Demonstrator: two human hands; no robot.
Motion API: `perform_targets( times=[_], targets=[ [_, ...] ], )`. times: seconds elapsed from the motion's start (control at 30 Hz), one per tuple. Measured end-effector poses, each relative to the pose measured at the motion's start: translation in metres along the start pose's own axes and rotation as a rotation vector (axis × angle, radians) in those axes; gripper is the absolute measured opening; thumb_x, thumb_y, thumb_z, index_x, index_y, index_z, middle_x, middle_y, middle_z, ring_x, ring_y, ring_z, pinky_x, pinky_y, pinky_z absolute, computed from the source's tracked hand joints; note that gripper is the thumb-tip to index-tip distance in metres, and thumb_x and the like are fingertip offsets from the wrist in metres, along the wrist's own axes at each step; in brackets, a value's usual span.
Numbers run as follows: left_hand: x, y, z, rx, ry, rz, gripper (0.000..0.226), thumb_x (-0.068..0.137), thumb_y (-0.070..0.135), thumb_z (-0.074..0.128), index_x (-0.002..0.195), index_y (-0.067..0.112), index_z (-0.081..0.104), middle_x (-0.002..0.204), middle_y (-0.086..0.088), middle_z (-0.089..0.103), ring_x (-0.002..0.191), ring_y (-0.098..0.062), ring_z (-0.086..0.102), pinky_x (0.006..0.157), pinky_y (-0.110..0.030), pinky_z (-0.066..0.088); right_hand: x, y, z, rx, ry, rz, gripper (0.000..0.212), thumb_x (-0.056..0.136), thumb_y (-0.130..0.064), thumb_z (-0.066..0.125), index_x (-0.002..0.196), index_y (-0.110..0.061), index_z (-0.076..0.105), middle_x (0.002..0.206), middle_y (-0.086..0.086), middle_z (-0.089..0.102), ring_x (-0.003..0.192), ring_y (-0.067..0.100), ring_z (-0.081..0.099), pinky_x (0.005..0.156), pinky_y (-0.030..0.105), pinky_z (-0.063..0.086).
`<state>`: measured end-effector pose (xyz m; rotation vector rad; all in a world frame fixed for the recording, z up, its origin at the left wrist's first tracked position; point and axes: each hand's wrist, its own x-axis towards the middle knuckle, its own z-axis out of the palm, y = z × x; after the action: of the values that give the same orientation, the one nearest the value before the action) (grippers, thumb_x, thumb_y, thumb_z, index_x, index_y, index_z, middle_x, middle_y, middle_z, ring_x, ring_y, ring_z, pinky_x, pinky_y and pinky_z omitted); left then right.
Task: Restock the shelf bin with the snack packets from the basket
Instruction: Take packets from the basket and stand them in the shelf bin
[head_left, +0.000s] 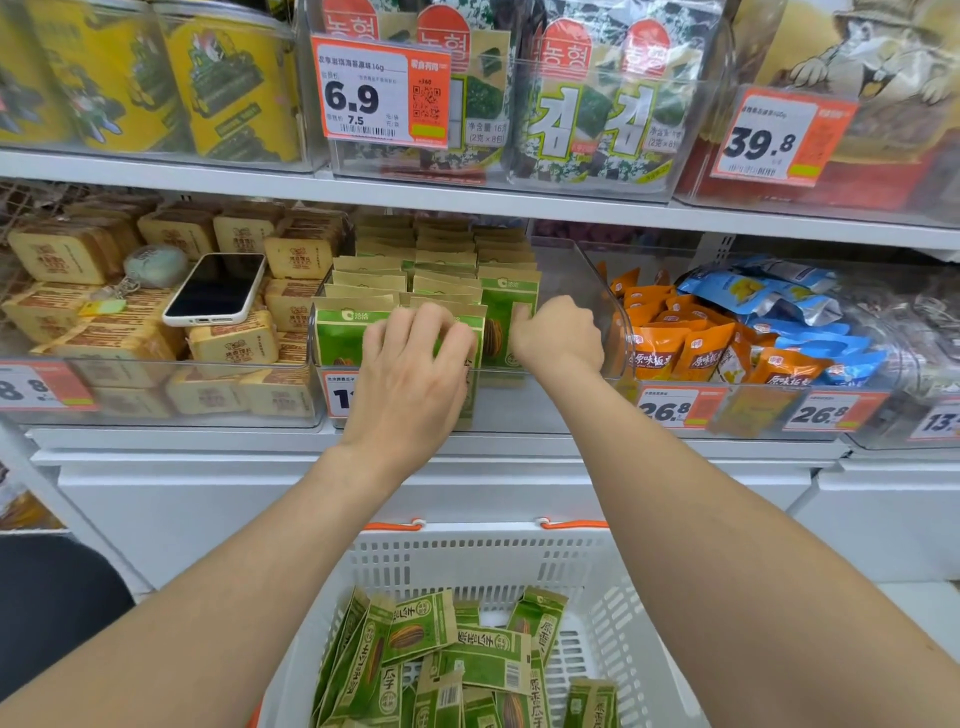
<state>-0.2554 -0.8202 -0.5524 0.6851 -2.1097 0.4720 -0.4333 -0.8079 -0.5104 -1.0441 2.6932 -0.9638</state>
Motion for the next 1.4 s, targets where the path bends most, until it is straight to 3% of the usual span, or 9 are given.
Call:
perform_targets(
  times=[0.2,0.3,0.43,0.6,0.8,1.03,1.17,1.3,1.4],
  targets=[
    [-0.019,-0.002,-0.001,-0.169,-0.291,0.079,0.014,0.092,0.021,0.065,0.085,0.017,0.054,0.06,0.003,0.054,0.055,-0.028,0.053,0.049,-0.034,0.037,-0.018,0.017,0.002,-0.21,0.251,-0.244,0.034,0.101,-0.034,0.051,0.118,-0.007,0.064,0.119,0.016,0.067,0.112,0.039,0.061,0.088,0.045,0.049],
    [-0.03,-0.002,0.004,-0.108,-0.554,0.054,0.018,0.097,0.038,0.051,0.089,0.023,0.057,0.07,0.004,0.065,0.064,-0.029,0.066,0.051,-0.032,0.039,-0.031,0.028,0.011,-0.188,0.393,-0.482,0.022,0.095,-0.024,0.051,0.109,-0.013,0.064,0.108,0.009,0.062,0.102,0.032,0.055,0.084,0.045,0.043],
    [-0.04,0.0,0.006,-0.041,-0.787,0.035,0.018,0.098,0.037,0.05,0.102,0.023,0.061,0.093,-0.004,0.07,0.085,-0.036,0.068,0.061,-0.035,0.041,-0.054,0.042,0.022,-0.059,0.402,-0.799,0.016,0.087,-0.021,0.046,0.092,-0.015,0.061,0.083,0.001,0.059,0.077,0.024,0.049,0.069,0.036,0.028],
    [-0.057,0.003,0.009,-0.012,-1.157,0.022,0.029,0.102,0.037,0.048,0.122,0.022,0.062,0.112,-0.006,0.069,0.1,-0.032,0.066,0.072,-0.037,0.048,-0.083,0.071,0.056,-0.107,0.21,-1.002,0.018,0.082,-0.019,0.045,0.082,-0.011,0.061,0.07,0.005,0.06,0.067,0.03,0.052,0.065,0.036,0.03],
    [-0.086,0.0,0.015,-0.012,-1.508,0.006,0.044,0.106,0.039,0.049,0.145,0.02,0.054,0.139,-0.008,0.06,0.119,-0.031,0.063,0.093,-0.039,0.053,-0.114,0.113,0.101,-0.331,-0.221,-0.954,0.012,0.086,-0.019,0.059,0.091,-0.011,0.066,0.081,0.007,0.068,0.077,0.033,0.062,0.069,0.038,0.047],
    [-0.112,0.001,0.017,0.032,-1.635,0.087,0.037,0.106,0.031,0.049,0.138,0.018,0.062,0.13,-0.004,0.064,0.108,-0.027,0.066,0.09,-0.041,0.056,-0.156,0.143,0.158,-0.539,-0.806,-0.811,0.031,0.096,-0.009,0.05,0.124,-0.015,0.062,0.11,0.011,0.068,0.097,0.033,0.066,0.081,0.043,0.058],
    [-0.134,0.003,0.025,0.018,-1.657,0.145,0.038,0.103,0.031,0.049,0.137,0.022,0.063,0.134,-0.002,0.067,0.116,-0.025,0.066,0.099,-0.046,0.056,-0.192,0.156,0.185,-0.574,-1.005,-0.77,0.044,0.095,0.0,0.054,0.136,-0.017,0.056,0.119,0.009,0.067,0.103,0.03,0.067,0.079,0.04,0.058],
    [-0.145,0.011,0.024,0.012,-1.665,0.173,0.031,0.104,0.032,0.05,0.128,0.02,0.065,0.121,-0.003,0.069,0.105,-0.026,0.069,0.092,-0.046,0.059,-0.23,0.163,0.2,-0.53,-1.18,-0.723,0.046,0.097,-0.003,0.053,0.142,-0.014,0.052,0.129,0.011,0.064,0.113,0.032,0.064,0.083,0.04,0.055],
    [-0.147,0.014,0.023,0.002,-1.67,0.174,0.029,0.106,0.037,0.051,0.123,0.018,0.065,0.113,-0.001,0.068,0.099,-0.024,0.068,0.091,-0.044,0.059,-0.253,0.166,0.202,-0.531,-1.198,-0.694,0.042,0.1,-0.02,0.061,0.139,-0.012,0.048,0.111,0.007,0.062,0.102,0.032,0.064,0.088,0.051,0.056]
  ],
)
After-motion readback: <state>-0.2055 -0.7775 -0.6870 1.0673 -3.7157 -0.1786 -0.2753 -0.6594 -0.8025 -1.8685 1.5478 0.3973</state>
